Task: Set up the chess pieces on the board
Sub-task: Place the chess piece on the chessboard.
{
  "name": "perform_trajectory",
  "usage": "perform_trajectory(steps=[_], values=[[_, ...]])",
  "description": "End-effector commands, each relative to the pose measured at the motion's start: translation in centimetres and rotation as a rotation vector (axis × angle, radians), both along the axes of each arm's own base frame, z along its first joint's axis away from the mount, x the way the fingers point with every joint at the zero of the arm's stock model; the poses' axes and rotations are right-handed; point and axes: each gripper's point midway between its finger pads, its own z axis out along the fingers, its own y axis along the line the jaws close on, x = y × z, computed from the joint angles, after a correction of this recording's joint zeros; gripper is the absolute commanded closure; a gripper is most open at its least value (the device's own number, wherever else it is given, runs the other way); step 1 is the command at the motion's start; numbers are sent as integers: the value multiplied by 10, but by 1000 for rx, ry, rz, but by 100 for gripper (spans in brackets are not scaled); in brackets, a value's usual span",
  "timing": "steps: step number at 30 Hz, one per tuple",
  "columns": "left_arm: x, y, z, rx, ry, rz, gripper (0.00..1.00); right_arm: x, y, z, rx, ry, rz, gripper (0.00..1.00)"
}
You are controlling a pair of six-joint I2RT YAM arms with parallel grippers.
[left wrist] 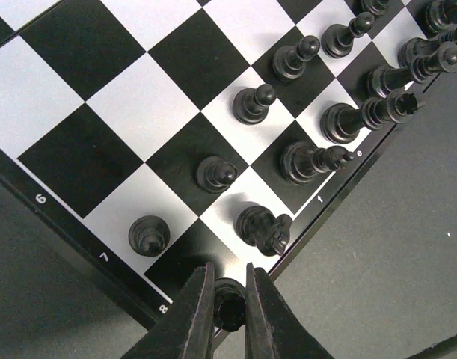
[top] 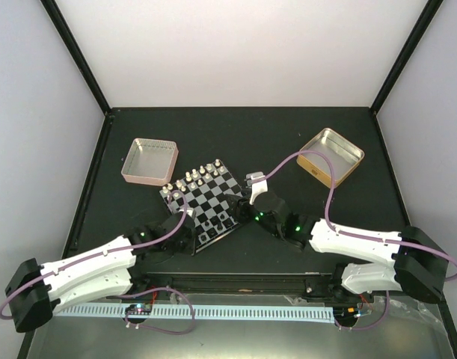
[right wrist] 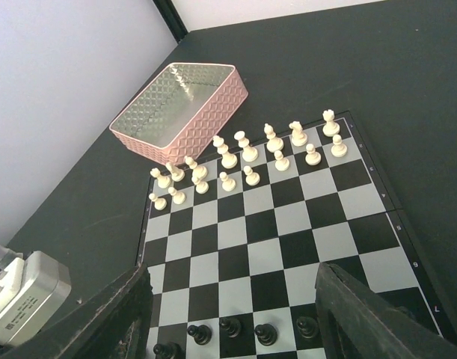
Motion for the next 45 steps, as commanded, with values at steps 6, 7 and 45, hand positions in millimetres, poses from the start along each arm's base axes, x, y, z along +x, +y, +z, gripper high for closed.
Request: perform_trajectory(steps=[6,7,45], values=[[12,-6,0,23,-53,10,96,9,-2,8,11,-8,-47,40],[12,-5,-1,28,-57,12,96,9,-2,6,8,-7,-44,39],[18,17,56,11,-203,65,59,4,-12,20,8,-19,-37,39]])
